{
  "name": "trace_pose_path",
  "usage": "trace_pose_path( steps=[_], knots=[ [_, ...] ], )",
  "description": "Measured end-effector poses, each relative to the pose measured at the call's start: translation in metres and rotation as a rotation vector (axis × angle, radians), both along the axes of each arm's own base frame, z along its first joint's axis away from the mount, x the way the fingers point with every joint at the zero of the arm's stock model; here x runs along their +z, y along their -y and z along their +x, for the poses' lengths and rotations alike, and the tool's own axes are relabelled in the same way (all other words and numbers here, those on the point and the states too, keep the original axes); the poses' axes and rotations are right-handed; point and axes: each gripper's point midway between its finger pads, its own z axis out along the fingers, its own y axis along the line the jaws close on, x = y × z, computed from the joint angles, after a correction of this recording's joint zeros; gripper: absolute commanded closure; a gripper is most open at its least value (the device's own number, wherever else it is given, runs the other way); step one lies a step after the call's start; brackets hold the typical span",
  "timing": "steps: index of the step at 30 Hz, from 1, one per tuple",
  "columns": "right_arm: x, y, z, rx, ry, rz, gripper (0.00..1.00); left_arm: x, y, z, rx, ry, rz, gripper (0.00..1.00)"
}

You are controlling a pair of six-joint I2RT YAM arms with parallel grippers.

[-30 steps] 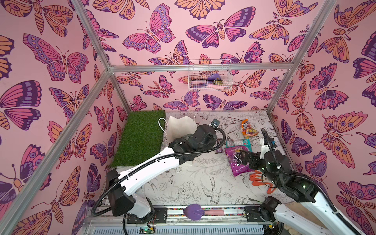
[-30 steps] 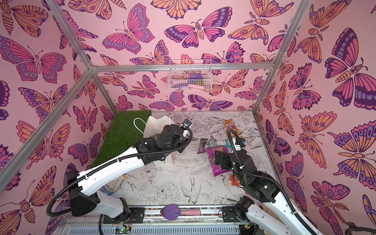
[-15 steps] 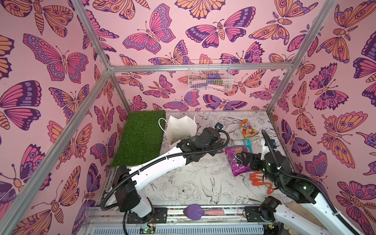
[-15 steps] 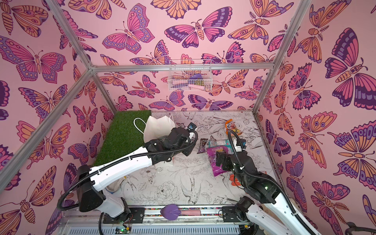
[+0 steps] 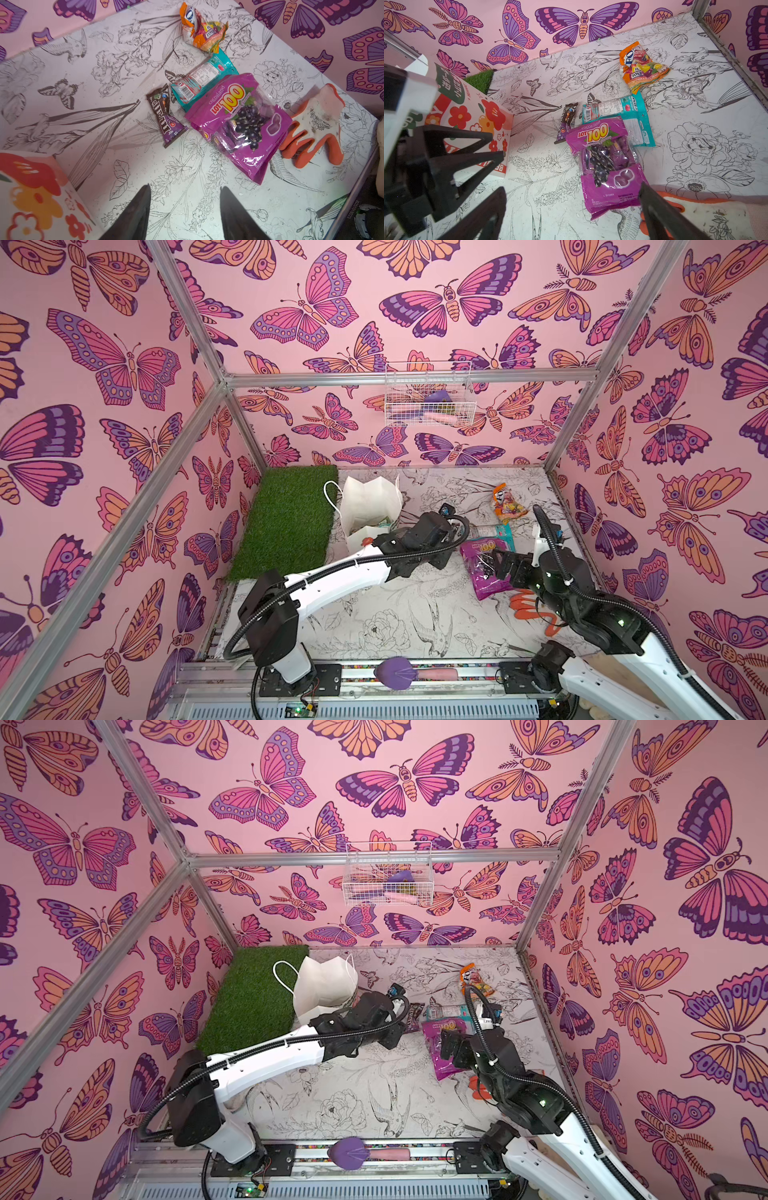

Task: Place the snacks into the paper bag
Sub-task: Pick up the snack from the middle-right of the table.

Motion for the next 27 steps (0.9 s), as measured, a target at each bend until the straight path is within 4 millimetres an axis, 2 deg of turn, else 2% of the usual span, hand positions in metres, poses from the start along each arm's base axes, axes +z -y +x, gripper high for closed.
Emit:
trace_pose_path(
  steps=[6, 15, 27],
  knots=[
    [-0.001, 0.0, 0.0, 0.0, -0.001, -0.001, 0.0, -0.023, 0.0, 0.005, 0.031, -0.098, -0.07, 0.44],
    [-0.003, 0.0, 0.0, 0.0, -0.005, -0.004, 0.0, -0.039, 0.003, 0.011, 0.065, -0.195, -0.16, 0.45],
    [-0.005, 0.001, -0.001, -0.001, -0.006, -0.005, 0.0, -0.063, 0.017, 0.007, 0.053, -0.301, -0.218, 0.45]
  ],
)
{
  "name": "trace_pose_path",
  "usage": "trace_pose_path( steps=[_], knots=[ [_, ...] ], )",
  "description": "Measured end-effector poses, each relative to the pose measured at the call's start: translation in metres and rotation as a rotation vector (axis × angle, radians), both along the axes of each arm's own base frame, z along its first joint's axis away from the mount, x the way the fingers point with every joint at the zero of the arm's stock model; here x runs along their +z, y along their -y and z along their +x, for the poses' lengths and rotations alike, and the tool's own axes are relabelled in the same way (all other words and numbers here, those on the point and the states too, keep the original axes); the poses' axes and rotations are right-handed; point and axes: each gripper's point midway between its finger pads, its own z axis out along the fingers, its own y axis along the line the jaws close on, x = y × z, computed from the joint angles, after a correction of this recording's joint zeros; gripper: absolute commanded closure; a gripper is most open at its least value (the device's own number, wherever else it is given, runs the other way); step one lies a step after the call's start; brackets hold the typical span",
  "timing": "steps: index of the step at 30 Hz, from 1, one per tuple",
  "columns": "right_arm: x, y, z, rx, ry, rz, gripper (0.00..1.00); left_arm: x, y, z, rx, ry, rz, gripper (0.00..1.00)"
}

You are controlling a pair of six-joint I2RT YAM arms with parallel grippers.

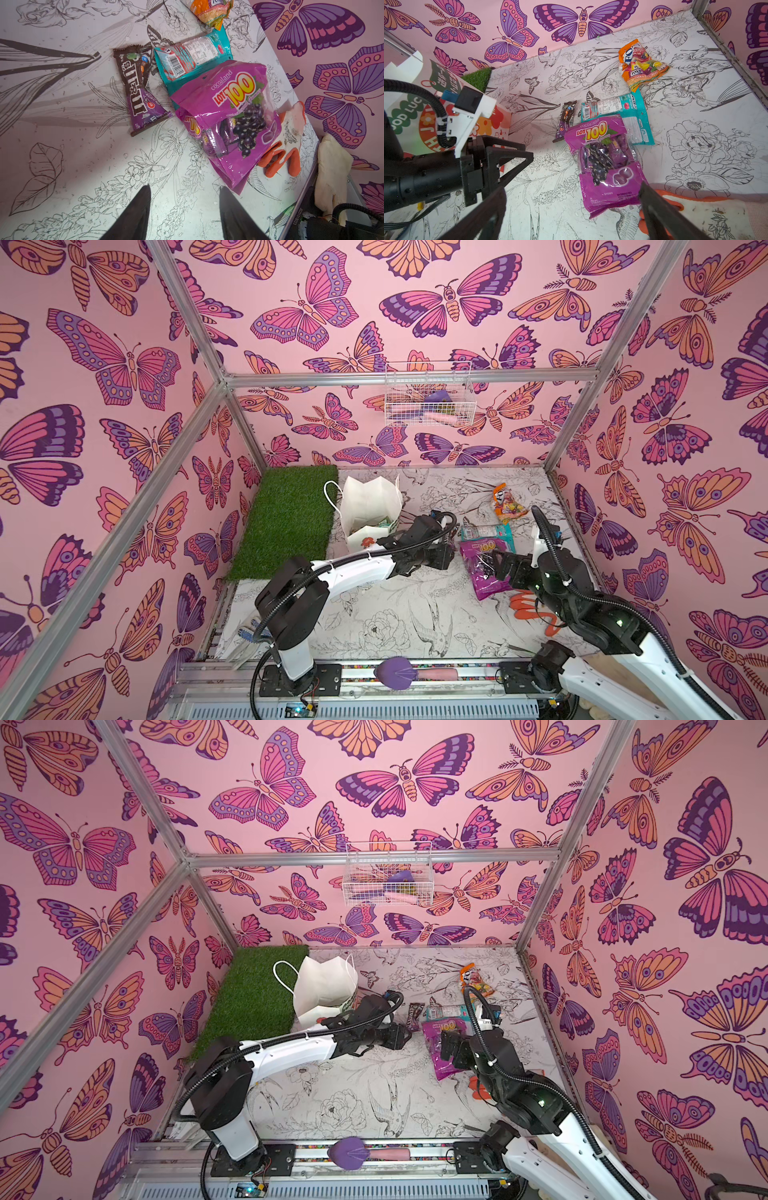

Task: Place the snacks into the paper bag
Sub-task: Pick up the snack from the middle-right of the table.

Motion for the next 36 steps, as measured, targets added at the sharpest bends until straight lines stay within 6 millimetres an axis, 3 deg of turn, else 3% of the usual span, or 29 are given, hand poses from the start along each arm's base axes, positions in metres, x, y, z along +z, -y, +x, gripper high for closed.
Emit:
trace_pose_path(
  steps=[13, 36],
  knots=[
    [-0.001, 0.002, 0.001, -0.009, -0.002, -0.001, 0.0, -0.022, 0.018, -0.006, -0.026, -0.097, -0.059, 0.43],
    [-0.005, 0.005, 0.0, -0.017, -0.006, -0.004, 0.01, -0.065, 0.041, -0.019, -0.052, -0.258, -0.112, 0.29]
  ],
)
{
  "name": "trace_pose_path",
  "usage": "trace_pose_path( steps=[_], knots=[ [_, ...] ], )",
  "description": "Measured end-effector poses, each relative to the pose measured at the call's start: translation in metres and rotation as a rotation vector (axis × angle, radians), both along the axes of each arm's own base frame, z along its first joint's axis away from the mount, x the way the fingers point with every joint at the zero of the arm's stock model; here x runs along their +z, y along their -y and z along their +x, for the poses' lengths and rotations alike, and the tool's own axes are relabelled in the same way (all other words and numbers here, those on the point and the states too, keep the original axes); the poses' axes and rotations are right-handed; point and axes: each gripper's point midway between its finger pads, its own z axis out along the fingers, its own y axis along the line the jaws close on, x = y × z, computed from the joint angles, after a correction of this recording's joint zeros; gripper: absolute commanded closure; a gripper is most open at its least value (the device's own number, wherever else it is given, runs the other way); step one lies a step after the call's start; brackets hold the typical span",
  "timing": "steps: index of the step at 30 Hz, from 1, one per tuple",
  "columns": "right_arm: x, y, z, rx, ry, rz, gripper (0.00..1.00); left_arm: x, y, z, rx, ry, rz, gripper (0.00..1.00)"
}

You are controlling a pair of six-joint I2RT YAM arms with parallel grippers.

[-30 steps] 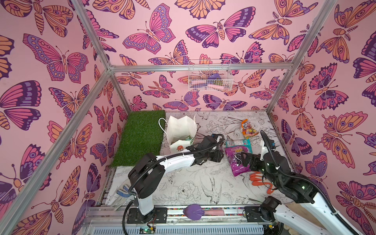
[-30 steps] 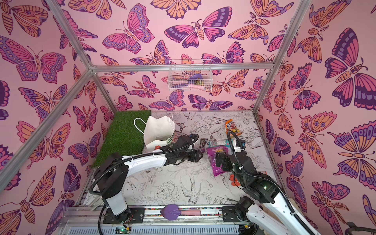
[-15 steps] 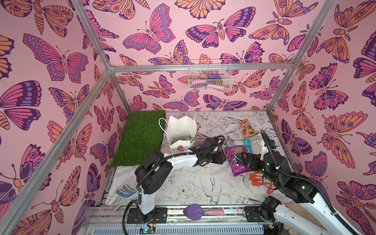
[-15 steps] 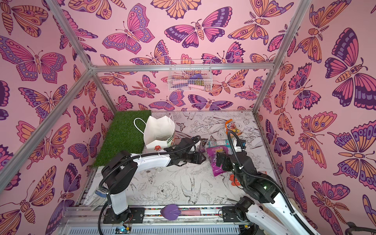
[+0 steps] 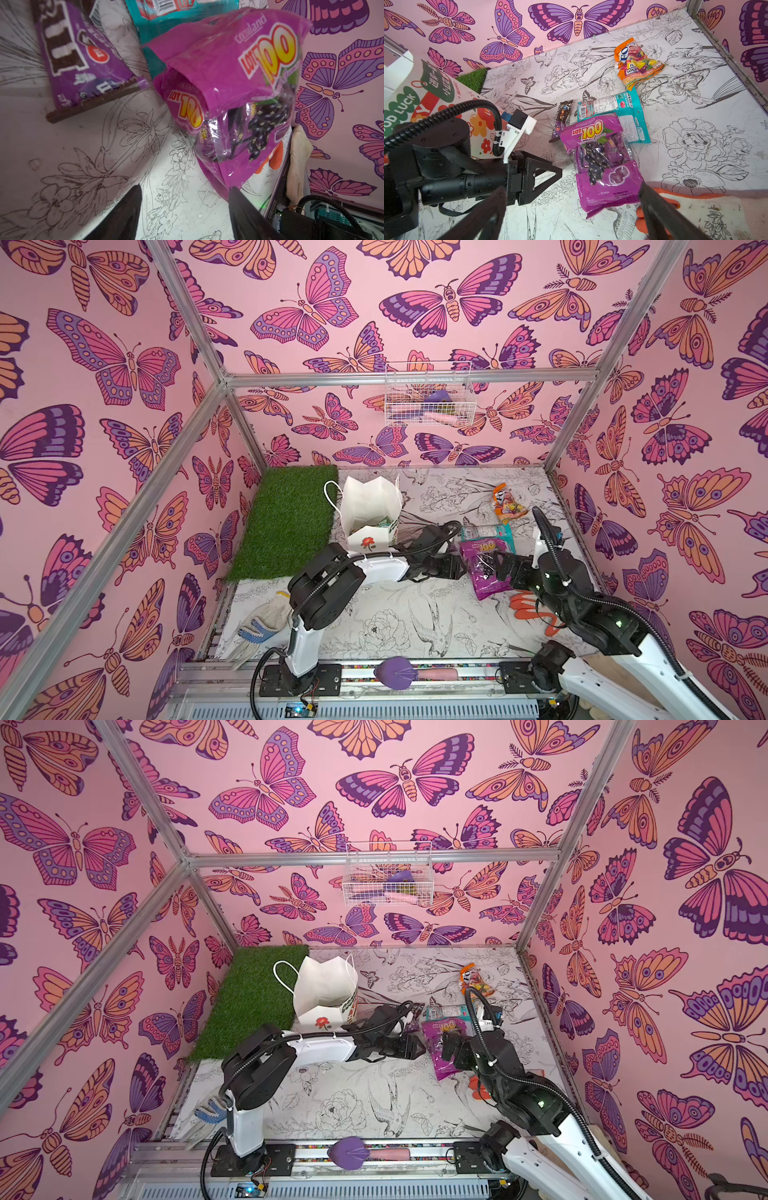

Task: Place the snacks into the paper bag
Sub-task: Pick up the snack from the middle-right of the table.

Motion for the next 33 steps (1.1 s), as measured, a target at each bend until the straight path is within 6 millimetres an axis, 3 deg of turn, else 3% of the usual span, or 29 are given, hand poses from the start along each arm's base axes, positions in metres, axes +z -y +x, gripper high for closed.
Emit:
trace_pose_path(
  steps=[13, 14, 15, 23, 33],
  knots=[
    [0.001, 0.0, 0.0, 0.0, 0.002, 0.001, 0.0, -0.004, 0.015, -0.003, -0.007, -0.024, -0.029, 0.21],
    [0.001, 0.0, 0.0, 0.0, 0.002, 0.001, 0.0, -0.005, 0.016, -0.004, -0.007, -0.027, -0.029, 0.02],
    [0.001, 0.0, 0.0, 0.0, 0.002, 0.001, 0.0, -0.005, 0.017, -0.004, -0.008, -0.029, -0.03, 0.0],
    [0.001, 0.001, -0.001, 0.0, 0.004, 0.003, 0.0, 0.001, 0.03, -0.001, -0.009, -0.034, -0.071, 0.0],
    [0.0, 0.001, -0.001, 0.0, 0.001, 0.0, 0.0, -0.006, 0.039, -0.003, -0.016, -0.059, -0.099, 0.0]
  ],
)
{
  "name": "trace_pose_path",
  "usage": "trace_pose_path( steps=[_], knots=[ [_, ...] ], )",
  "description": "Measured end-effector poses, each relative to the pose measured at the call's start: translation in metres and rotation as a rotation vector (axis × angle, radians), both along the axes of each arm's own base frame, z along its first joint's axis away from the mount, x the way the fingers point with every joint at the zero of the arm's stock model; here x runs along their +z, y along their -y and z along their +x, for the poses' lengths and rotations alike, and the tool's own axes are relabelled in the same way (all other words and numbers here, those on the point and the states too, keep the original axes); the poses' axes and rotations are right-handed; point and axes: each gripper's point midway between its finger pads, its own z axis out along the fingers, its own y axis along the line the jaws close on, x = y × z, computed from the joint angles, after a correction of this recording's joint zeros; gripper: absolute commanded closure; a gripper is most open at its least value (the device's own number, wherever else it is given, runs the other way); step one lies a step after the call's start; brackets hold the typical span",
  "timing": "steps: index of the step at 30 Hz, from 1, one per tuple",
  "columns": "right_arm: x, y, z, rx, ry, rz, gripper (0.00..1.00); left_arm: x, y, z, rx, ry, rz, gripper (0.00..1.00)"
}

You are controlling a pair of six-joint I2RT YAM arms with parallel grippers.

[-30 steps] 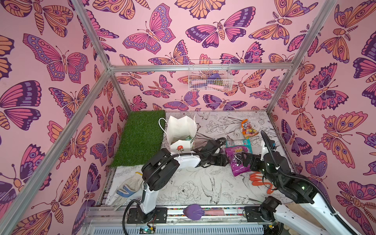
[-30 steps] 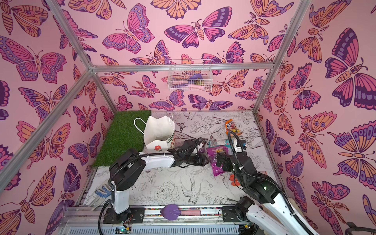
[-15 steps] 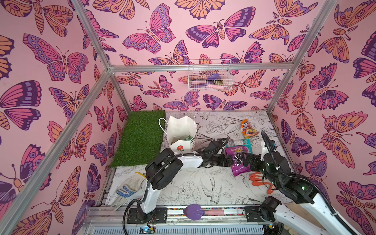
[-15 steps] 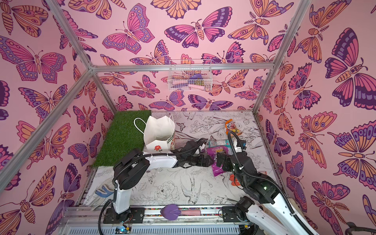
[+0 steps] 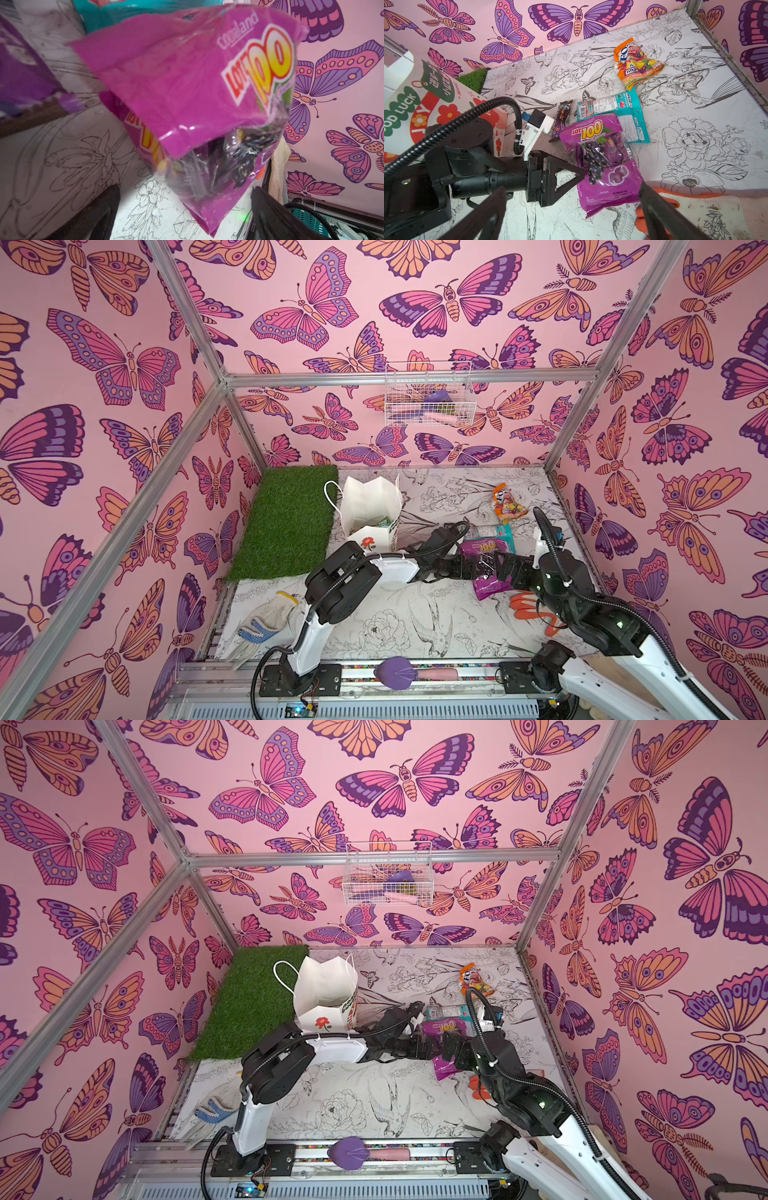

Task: Place the snacks into the paper bag
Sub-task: Pick up the snack from the middle-right of the table.

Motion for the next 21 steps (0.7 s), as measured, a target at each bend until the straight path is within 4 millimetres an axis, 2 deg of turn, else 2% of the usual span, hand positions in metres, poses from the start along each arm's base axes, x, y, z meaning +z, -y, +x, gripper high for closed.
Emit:
trace_pose_path(
  steps=[21],
  knots=[
    [0.002, 0.002, -0.001, -0.005, 0.006, 0.005, 0.0, -0.003, 0.02, -0.002, -0.01, -0.035, -0.071, 0.13]
  ],
)
